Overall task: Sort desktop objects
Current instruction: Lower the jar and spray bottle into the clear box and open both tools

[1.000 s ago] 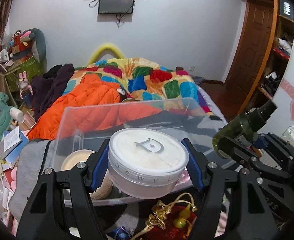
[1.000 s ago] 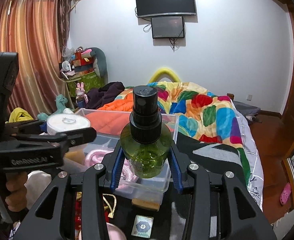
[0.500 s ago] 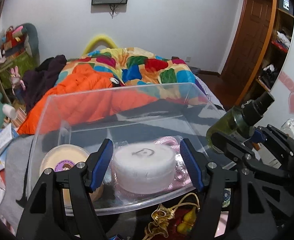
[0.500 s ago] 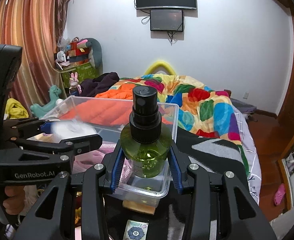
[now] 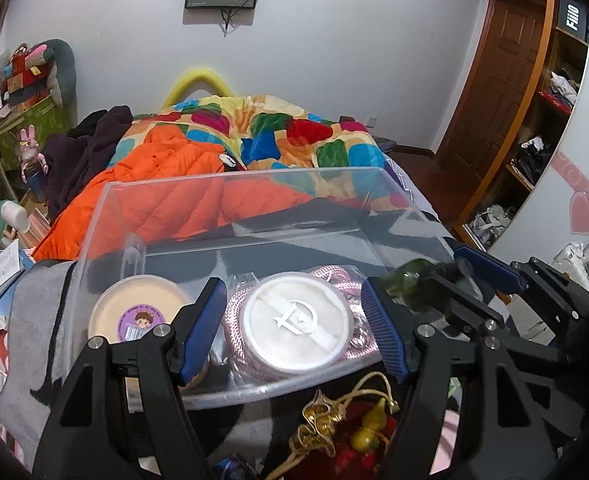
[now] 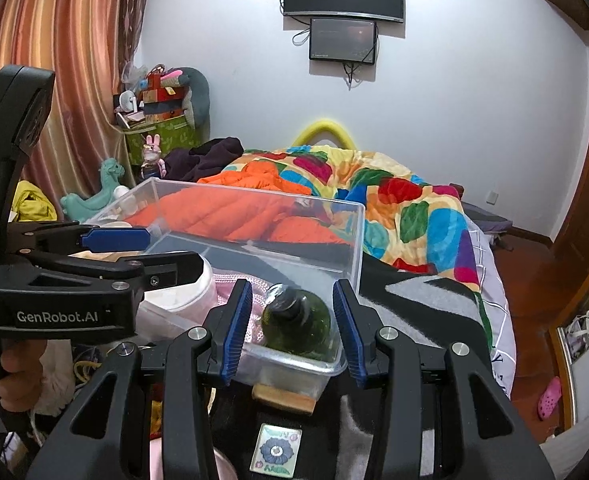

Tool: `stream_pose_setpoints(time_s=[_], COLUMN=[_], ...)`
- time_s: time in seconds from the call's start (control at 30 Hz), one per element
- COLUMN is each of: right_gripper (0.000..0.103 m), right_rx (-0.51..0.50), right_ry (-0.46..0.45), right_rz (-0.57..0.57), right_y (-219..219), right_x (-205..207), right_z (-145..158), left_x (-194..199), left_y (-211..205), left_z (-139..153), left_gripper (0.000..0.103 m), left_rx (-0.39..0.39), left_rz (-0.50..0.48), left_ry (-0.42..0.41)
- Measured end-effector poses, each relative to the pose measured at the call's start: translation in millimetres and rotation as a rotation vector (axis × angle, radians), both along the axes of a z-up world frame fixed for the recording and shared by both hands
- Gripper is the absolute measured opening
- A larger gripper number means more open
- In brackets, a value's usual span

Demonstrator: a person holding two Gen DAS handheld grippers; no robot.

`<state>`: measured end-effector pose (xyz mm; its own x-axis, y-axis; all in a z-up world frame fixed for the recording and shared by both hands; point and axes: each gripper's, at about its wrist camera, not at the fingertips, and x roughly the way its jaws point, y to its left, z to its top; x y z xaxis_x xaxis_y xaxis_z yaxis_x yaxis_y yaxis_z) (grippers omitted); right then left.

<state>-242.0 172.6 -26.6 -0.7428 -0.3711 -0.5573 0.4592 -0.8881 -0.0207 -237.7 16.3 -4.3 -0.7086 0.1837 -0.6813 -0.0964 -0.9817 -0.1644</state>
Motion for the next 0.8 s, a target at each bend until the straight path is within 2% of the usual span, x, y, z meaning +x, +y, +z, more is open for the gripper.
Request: stream_pose_setpoints(time_s=[0.1,0.23,0.33,0.53,0.8], right_gripper=[0.045,0.046,0.047,0.057,0.057], right_rx=[-0.018,-0.019,-0.024,-0.066,-0.108], right_ry=[0.001,0.015,0.021,0.034,0.033], right_rz=[0.0,0.001,0.004,0.007,0.013], right_y=[4.0,5.8,8.3,16.9,20.3], right_x=[5.9,16.2,25.0,46.8,70.0], right_z=[3.2,9.0,13.1,20.6,20.8], left_x=[10.0,24.4,31.9,52.9,95.7], left_y=[1.3,0.3,-5.9,-21.2,-35.5], left_z=[8.5,21.3,28.2,35.7,36.7], left_gripper=[0.071,0.074,0.074,0.075,0.086], left_rx=[-0.007,-0.022,-0.018,-0.014,-0.075], left_rz=[-0.001,0.007,0.029,0.053,0.1], left_ry=[0.023,0.054,0.058,0.061,0.1])
